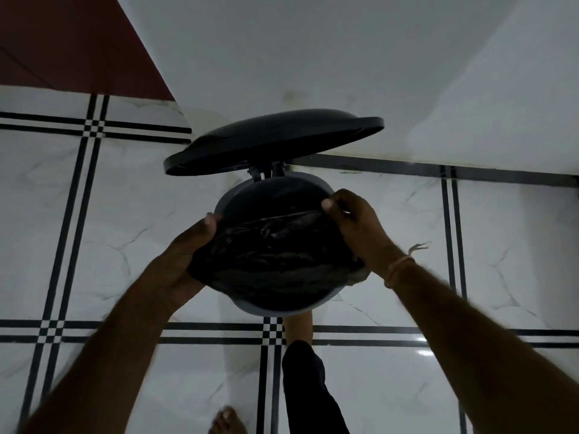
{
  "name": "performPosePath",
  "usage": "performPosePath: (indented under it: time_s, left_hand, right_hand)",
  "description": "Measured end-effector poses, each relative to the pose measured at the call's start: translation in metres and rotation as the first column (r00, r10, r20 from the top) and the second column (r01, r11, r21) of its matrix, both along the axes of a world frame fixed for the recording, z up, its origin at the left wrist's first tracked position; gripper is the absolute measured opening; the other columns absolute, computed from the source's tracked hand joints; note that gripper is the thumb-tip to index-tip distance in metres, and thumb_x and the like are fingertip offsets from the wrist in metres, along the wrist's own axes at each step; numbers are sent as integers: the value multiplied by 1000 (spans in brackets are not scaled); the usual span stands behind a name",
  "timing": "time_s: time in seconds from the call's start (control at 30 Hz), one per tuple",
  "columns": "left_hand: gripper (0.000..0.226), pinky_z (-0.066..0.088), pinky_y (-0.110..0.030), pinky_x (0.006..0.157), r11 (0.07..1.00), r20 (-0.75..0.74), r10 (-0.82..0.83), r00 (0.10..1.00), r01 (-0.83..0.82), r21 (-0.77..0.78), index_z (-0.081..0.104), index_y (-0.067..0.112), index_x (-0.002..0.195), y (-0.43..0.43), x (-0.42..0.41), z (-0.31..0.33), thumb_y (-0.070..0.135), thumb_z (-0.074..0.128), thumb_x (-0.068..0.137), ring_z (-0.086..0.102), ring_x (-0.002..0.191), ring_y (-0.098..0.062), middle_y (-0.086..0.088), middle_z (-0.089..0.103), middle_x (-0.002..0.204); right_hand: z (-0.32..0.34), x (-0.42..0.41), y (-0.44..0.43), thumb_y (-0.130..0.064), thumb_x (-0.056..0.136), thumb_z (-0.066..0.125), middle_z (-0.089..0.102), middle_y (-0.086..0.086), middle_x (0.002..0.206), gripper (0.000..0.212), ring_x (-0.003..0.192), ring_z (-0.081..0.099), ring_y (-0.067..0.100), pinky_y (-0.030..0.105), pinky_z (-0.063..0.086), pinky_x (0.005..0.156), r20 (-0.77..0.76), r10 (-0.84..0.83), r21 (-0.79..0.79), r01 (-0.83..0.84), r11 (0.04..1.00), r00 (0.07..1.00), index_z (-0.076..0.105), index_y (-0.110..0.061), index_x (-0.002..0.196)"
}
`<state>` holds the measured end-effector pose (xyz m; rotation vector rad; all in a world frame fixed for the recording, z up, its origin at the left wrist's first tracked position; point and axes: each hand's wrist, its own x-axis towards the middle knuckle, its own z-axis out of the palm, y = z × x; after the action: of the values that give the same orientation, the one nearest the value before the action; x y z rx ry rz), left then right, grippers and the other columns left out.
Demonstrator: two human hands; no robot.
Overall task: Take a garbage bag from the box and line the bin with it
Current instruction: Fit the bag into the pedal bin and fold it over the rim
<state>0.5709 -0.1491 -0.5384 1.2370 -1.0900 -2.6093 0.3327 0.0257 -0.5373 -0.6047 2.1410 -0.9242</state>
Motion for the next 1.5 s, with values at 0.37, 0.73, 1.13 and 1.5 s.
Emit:
performPosePath:
  time_s: [0.37,0.73,1.13,1.5]
  left_hand:
    - [35,60,-34,92,991,-99,131,986,-128,31,75,28,114,5,-7,-2,27,44,97,70,117,-16,2,73,127]
    - [50,53,-33,104,963,-47,25,999,-37,-267,46,16,153,-34,-21,-30,16,45,102,62,130,-18,-5,60,148]
    - [44,43,-41,113,980,82,5,997,11,-198,50,8,149,-60,-32,-67,20,44,107,53,139,-28,-12,57,150]
    - [46,62,-32,87,997,110,47,993,-53,51,71,15,129,-11,23,-52,24,30,111,73,113,-19,-8,74,126]
  right_hand:
    - [-10,6,3,-40,96,65,73,5,113,40,102,71,20,38,57,92,345,214,76,-254,964,914,63,-14,125]
    - [-11,-45,-2,5,99,51,75,4,100,27,91,71,16,23,59,80,580,-116,-309,349,884,806,70,-9,112]
    - [-56,-48,2,-30,106,48,74,19,118,42,113,71,30,38,56,100,562,-217,-5,265,964,798,69,3,120]
    - [-53,-28,50,-8,95,65,73,15,118,34,102,70,23,27,57,76,415,-336,-145,426,893,846,64,-3,129]
